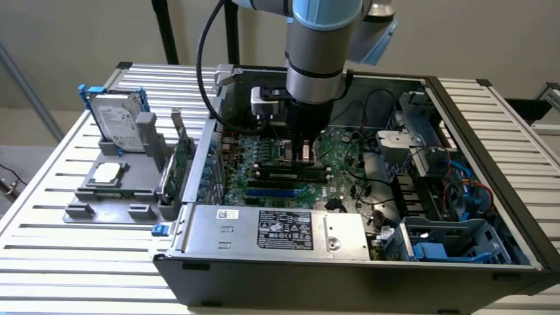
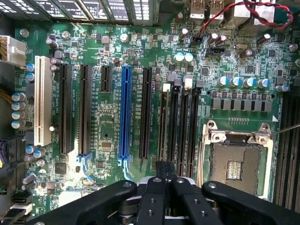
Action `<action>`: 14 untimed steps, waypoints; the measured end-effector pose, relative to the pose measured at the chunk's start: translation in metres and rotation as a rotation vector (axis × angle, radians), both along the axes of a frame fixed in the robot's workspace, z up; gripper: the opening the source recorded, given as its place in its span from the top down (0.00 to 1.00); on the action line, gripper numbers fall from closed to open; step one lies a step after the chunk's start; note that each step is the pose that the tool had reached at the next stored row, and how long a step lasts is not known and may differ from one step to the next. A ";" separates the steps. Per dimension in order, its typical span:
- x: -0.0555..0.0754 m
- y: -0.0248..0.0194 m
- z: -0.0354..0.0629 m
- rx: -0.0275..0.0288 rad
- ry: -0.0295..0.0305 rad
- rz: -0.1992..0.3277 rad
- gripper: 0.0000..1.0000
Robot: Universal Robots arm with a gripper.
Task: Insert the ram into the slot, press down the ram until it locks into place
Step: 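Press down the ram until it locks into place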
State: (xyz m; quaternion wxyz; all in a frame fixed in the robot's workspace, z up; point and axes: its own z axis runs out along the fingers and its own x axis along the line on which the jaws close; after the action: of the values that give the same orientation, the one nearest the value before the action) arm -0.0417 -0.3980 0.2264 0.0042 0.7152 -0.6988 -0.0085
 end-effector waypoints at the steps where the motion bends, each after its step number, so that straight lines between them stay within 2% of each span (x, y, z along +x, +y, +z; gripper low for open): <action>1: 0.000 0.0002 0.0026 0.0020 -0.0004 0.000 0.89; 7: 0.000 0.0001 0.0288 0.0005 0.0011 0.000 0.89; 14: 0.000 0.0001 0.0299 0.0004 0.0015 0.000 0.89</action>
State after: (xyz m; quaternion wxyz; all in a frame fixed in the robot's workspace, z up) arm -0.0415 -0.3979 0.2563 0.0045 0.7152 -0.6988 -0.0092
